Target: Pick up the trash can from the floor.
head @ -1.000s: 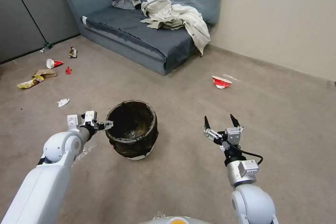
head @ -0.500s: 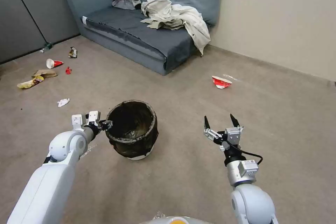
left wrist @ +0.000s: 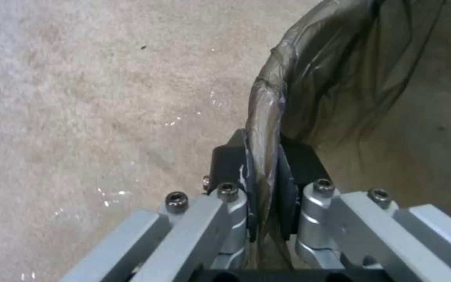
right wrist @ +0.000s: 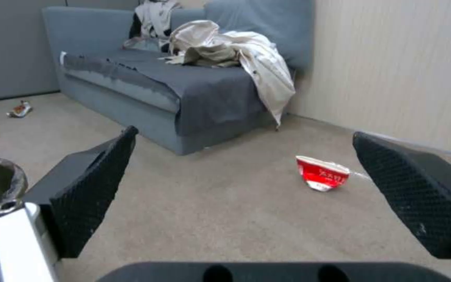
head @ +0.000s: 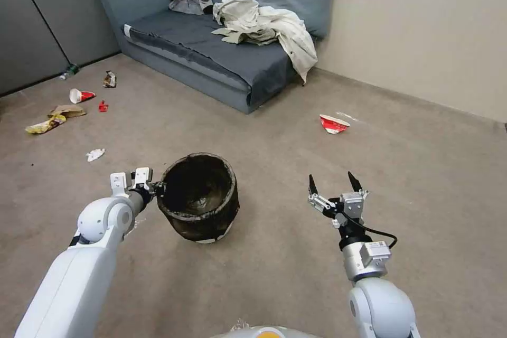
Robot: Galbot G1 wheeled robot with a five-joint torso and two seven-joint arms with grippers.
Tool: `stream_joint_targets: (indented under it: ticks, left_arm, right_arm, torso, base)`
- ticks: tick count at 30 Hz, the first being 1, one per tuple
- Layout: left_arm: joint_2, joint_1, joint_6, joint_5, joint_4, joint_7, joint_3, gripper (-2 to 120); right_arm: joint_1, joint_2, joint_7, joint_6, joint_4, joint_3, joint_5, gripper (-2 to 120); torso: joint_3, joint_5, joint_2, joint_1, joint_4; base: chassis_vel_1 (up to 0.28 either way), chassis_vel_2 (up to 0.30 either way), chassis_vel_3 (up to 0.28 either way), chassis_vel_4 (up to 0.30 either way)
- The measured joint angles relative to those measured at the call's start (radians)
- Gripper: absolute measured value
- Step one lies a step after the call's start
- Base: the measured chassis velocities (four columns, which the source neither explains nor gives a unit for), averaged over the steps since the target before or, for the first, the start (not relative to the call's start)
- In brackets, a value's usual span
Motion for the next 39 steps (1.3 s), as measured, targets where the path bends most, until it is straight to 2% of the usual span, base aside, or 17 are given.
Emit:
stream_joint_targets:
  ticks: [6,9,12,17,18,22,25,26,27,30,39]
  left_arm:
    - [-0.001,0.028,-0.007,-0.072,-0.057,-0.037,-0.027,6]
    - [0.003,0.052,-0.029,-0.165,-0.133,-0.075,-0.056,5]
    - [0.003,0.062,-0.036,-0.219,-0.174,-0.107,-0.072,5]
    - [0.009,0.095,-0.056,-0.265,-0.251,-0.126,-0.093,5]
    - [0.009,0.095,-0.056,-0.265,-0.251,-0.126,-0.093,5]
    - [0.009,0.143,-0.062,-0.289,-0.350,-0.139,-0.105,5]
    - [0.005,0.162,-0.068,-0.292,-0.388,-0.138,-0.106,5]
    - [-0.006,0.189,-0.080,-0.293,-0.446,-0.135,-0.106,5]
    - [-0.006,0.189,-0.080,-0.293,-0.446,-0.135,-0.106,5]
    - [-0.036,0.235,-0.088,-0.282,-0.545,-0.133,-0.102,5]
    - [-0.096,0.270,-0.104,-0.274,-0.630,-0.126,-0.103,5]
  right_arm:
    - [0.000,0.000,0.002,0.001,0.000,0.000,0.000,100]
    - [0.002,-0.001,0.004,0.001,0.000,0.000,0.000,100]
    - [0.003,-0.001,0.005,0.001,-0.001,-0.001,0.000,100]
    - [0.005,-0.001,0.008,0.001,-0.002,0.000,0.001,100]
    - [0.005,-0.001,0.008,0.001,-0.002,0.000,0.001,100]
    - [0.009,0.000,0.013,0.002,-0.003,0.003,0.005,100]
    - [0.012,0.000,0.016,0.002,-0.003,0.004,0.006,100]
    - [0.015,0.002,0.019,0.002,0.000,0.004,0.008,100]
    - [0.015,0.002,0.019,0.002,0.000,0.004,0.008,100]
    - [0.019,0.004,0.022,0.002,0.008,0.004,0.008,100]
    - [0.018,0.008,0.031,0.003,0.024,0.012,0.013,100]
  torso:
    - [0.000,-0.0001,0.000,0.000,0.0002]
    - [0.000,0.0003,0.000,0.000,0.0001]
    - [0.000,0.0002,0.000,0.000,0.0002]
    - [0.000,0.0001,0.000,0.000,0.0000]
    - [0.000,0.0001,0.000,0.000,0.0000]
    - [0.000,0.0002,0.000,0.000,0.0001]
    - [0.000,0.0002,0.000,0.000,0.0001]
    - [0.000,0.0002,0.000,0.000,0.0001]
    - [0.000,0.0002,0.000,0.000,0.0001]
    - [0.000,0.0003,0.000,0.000,-0.0001]
    - [0.000,0.0000,0.000,0.000,0.0001]
  base:
    - [0.000,0.000,0.000,0.000]
    - [0.000,0.000,0.000,0.000]
    - [0.000,0.000,0.000,0.000]
    - [0.000,0.000,0.000,0.000]
    - [0.000,0.000,0.000,0.000]
    - [0.000,0.000,0.000,0.000]
    - [0.000,0.000,0.000,0.000]
    - [0.000,0.000,0.000,0.000]
    - [0.000,0.000,0.000,0.000]
    - [0.000,0.000,0.000,0.000]
    - [0.000,0.000,0.000,0.000]
